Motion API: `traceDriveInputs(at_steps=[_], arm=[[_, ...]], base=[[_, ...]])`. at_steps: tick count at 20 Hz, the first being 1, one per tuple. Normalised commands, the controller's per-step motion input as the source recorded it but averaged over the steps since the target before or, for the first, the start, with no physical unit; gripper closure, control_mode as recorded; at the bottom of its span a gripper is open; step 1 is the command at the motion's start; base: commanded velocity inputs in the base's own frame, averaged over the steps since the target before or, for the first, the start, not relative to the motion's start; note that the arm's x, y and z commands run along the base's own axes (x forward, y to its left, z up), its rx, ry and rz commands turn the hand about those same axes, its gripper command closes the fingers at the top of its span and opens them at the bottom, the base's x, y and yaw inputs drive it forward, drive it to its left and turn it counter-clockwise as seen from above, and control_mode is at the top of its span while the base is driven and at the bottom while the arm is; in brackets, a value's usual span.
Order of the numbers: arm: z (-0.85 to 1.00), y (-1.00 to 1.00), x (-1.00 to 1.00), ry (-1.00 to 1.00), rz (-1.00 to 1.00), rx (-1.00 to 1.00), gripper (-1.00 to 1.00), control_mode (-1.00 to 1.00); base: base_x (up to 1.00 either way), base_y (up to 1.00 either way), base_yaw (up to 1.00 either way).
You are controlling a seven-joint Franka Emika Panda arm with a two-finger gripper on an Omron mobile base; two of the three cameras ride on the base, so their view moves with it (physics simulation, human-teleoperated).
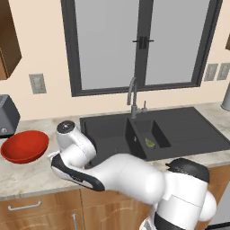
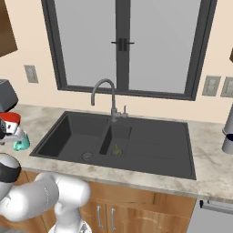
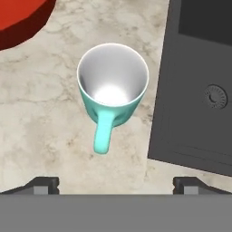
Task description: Clear the mugs and bowl far away from the sink.
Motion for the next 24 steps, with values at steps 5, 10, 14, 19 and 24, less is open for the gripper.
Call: traceDriveInputs(at_steps=[5,10,14,19,24], arm=[[-0.44,0.12,0.20,0.00,0.00,0.05,-1.00,-1.00],[-0.12,0.08,0.27,0.00,0.00,-0.01,-1.00,-1.00],[-0.03,0.08,0.27,0.00,0.00,0.00,-1.00,-1.00],[-0.09,0.17,0.23,0.00,0.00,0.00,-1.00,-1.00],[-0.11,0.22,0.05,0.00,0.00,0.00,-1.00,-1.00]], base=[[0.00,0.00,0.00],[0.00,0.00,0.00],[0.00,0.00,0.00],[0.00,0.00,0.00],[0.00,0.00,0.00]])
